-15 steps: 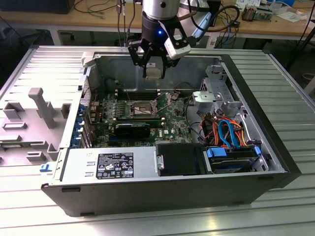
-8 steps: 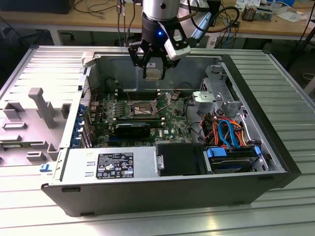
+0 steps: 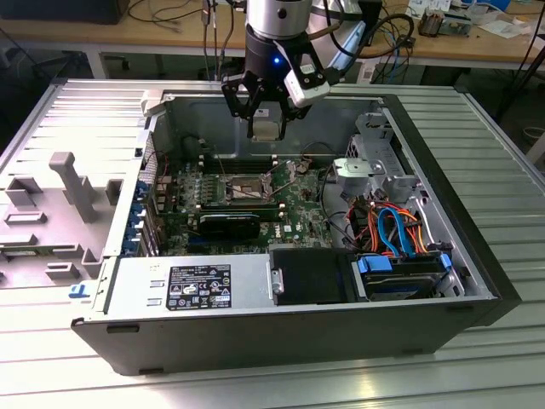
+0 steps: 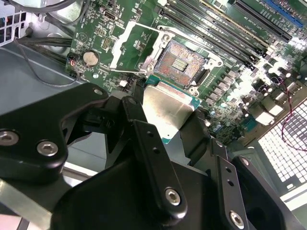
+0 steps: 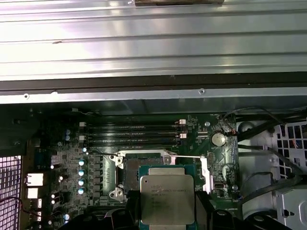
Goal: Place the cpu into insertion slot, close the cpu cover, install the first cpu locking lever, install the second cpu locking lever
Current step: 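Place the cpu into insertion slot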
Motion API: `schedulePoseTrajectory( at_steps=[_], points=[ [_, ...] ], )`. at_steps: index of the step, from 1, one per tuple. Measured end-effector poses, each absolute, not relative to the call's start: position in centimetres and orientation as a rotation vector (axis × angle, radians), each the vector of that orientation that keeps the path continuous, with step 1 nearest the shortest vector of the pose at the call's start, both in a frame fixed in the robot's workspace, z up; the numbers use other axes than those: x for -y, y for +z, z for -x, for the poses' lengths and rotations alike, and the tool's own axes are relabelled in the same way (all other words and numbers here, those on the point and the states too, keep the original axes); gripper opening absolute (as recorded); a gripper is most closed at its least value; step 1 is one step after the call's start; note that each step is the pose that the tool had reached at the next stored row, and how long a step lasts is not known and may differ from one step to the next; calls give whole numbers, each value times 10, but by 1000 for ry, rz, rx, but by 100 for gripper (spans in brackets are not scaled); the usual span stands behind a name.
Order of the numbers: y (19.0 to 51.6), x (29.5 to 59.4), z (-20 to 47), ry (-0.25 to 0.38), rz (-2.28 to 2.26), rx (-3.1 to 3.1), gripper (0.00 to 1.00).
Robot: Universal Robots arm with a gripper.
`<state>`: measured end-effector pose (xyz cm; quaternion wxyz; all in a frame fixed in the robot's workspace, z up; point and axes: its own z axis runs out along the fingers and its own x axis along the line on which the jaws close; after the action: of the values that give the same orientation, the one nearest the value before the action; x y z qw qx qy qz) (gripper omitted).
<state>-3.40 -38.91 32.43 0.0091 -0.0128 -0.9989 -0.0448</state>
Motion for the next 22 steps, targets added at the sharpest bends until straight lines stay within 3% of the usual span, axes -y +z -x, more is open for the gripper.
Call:
schedulePoseTrajectory(
  at_steps=[22],
  points=[
    [319, 392, 34, -140, 40, 3120, 55]
  ],
)
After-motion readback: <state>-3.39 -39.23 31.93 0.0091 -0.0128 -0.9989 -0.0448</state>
